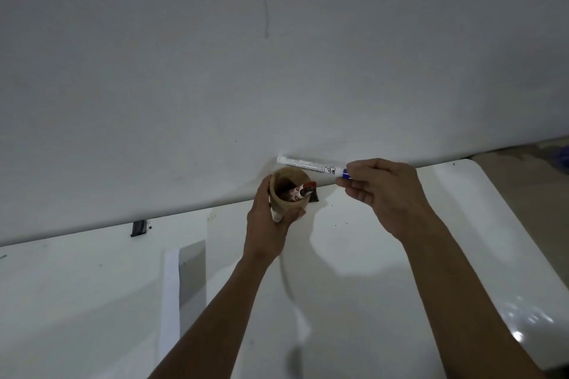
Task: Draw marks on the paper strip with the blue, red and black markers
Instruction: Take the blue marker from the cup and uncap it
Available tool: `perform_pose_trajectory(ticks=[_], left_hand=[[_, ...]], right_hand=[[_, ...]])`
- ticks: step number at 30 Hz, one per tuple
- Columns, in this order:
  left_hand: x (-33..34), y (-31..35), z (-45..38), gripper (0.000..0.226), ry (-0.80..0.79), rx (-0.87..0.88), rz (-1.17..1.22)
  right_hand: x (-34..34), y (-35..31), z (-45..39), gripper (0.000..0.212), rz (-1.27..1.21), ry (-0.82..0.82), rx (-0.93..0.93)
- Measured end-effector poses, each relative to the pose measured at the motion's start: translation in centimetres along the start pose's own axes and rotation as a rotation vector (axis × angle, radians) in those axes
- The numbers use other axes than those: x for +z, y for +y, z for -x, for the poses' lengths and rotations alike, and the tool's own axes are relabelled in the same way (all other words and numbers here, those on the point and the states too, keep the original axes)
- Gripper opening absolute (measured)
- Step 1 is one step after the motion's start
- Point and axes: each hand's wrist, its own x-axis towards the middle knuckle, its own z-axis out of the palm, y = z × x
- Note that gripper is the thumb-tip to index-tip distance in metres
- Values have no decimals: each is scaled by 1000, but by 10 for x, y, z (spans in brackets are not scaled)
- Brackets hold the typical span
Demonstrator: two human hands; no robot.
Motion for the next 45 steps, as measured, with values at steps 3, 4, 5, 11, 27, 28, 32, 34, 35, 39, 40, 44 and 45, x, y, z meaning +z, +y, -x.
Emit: perform_pose_trajectory(ticks=[3, 4, 5, 11, 27, 28, 32, 34, 35, 39, 40, 44, 45], left_hand=[[1, -2, 0, 76, -11, -15, -9], [1, -1, 0, 75, -12, -19, -16], [1, 1, 0, 75, -16, -24, -23], [1, 6, 1, 70, -39, 5, -98], [-77, 54, 49, 34, 50, 59, -213], [-88, 58, 59, 33, 18, 70, -186], [-123, 51, 89, 32, -74, 60, -191], [-135, 43, 99, 25, -58, 74, -236], [-144, 39, 104, 21, -42, 82, -250], [-180, 20, 123, 12, -44, 54, -267], [-190, 16, 127, 12, -52, 31, -277], [-232, -6, 138, 24, -39, -128, -279], [-242, -13, 140, 23, -42, -174, -269]], right_hand=[[-13, 10, 13, 19, -252, -133, 102], [-15, 16, 17, 24, -307, -183, 122], [-15, 22, 22, 28, -344, -234, 133], [-4, 47, 48, 48, -375, -452, 108], [50, 72, 75, 19, -235, -49, -65], [58, 75, 79, 21, -236, -55, -61], [95, 90, 100, 15, -184, -73, -32], [112, 100, 109, 12, -156, -90, -12], [121, 105, 115, 11, -143, -106, -2], [150, 124, 130, 9, -104, -177, 28], [157, 128, 133, 7, -94, -193, 32], [176, 136, 136, 3, -147, -209, 33], [178, 136, 134, 4, -160, -202, 29]])
